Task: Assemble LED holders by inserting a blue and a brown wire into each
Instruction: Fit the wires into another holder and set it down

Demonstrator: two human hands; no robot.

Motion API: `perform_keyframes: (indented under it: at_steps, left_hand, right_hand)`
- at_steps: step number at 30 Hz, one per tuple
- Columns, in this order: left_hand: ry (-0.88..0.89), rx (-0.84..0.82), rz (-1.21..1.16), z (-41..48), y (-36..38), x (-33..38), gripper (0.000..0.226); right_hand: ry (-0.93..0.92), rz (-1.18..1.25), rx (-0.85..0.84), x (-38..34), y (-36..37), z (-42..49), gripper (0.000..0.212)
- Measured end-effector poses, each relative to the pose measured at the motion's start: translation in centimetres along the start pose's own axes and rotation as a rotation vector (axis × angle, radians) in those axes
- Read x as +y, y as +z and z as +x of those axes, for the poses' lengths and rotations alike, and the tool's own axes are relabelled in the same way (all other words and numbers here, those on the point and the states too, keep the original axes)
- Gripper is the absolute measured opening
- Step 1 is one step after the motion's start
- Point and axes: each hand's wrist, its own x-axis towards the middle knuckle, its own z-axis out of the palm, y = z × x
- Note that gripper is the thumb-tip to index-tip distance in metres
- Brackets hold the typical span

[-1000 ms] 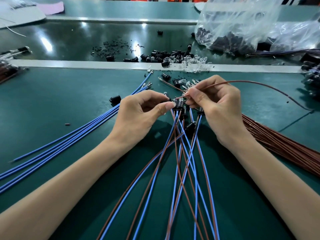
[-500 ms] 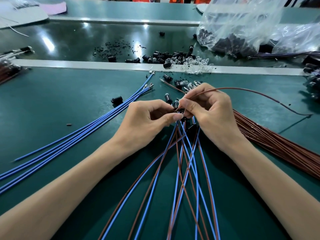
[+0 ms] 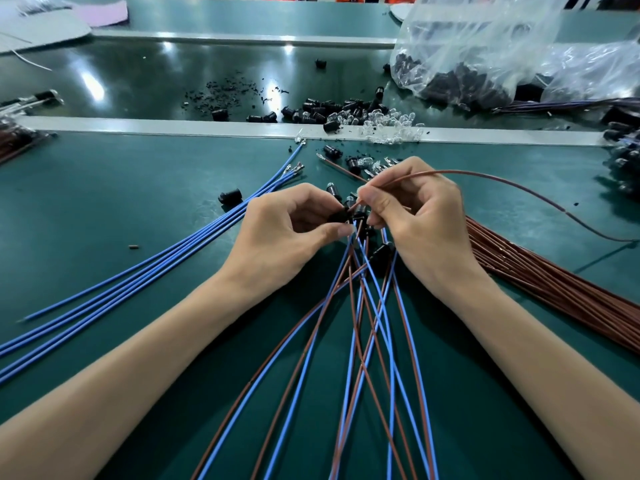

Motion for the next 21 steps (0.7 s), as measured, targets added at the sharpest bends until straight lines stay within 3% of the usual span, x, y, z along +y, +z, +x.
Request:
perform_keyframes:
  at_steps: [11, 21]
  left_hand:
    - [-0.001, -0.057, 0.022, -0.12, 0.14, 0.36, 0.016]
    - [0.019, -0.089, 0.090, -0.17, -0.02, 0.40, 0.011]
  right_hand:
    - [-0.008, 0.006, -0.074, 0.04, 0.07, -0.12, 0.020]
    - [-0.017, -0.022, -0.151, -0.45, -0.10, -0.25, 0.012]
